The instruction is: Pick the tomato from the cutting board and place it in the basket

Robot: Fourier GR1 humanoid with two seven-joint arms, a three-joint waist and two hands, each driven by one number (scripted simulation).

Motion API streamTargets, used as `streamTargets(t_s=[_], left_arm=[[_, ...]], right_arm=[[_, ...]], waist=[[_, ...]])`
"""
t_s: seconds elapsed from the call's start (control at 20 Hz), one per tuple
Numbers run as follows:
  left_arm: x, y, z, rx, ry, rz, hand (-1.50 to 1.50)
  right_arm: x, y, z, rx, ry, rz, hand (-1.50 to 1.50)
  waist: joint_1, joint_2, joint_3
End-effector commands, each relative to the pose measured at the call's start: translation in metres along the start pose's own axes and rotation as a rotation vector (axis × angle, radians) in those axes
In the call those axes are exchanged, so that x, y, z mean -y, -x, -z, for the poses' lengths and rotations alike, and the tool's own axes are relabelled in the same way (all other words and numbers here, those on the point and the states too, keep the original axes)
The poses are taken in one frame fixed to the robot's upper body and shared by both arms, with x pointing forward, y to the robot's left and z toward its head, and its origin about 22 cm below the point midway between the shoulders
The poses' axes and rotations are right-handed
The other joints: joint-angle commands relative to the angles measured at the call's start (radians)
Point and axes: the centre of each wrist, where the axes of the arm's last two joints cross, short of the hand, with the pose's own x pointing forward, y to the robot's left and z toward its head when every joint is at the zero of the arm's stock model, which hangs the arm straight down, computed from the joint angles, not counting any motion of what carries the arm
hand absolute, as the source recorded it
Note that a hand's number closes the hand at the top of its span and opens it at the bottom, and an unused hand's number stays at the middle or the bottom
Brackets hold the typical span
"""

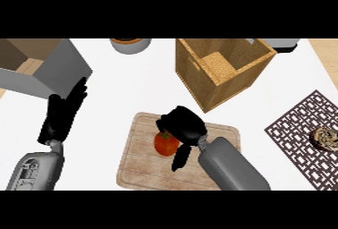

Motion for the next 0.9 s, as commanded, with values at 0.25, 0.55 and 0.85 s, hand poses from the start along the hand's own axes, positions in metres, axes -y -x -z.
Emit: streamTargets(t_s=[0.25,0.55,0.85], left_arm=[[0.009,-0.009,0.015,0.024,0.043,-0.013,0.00],[0.022,-0.009,0.016,0.023,0.040,0.009,0.00],[0.000,0.001,0.006,0.008,-0.002,-0.008,0.00]], right_arm=[[0.040,-0.061,0.029,-0.310,0.030,-0.062,1.50],[0.089,-0.098,0.019,-0.268,0.178,0.268,1.50],[0.168,-0.134,-0.004,-0.223,0.443,0.513,1.50]], waist=[[0.052,0.025,0.006],[0.033,0.019,0.006],[0.010,0.005,0.006]])
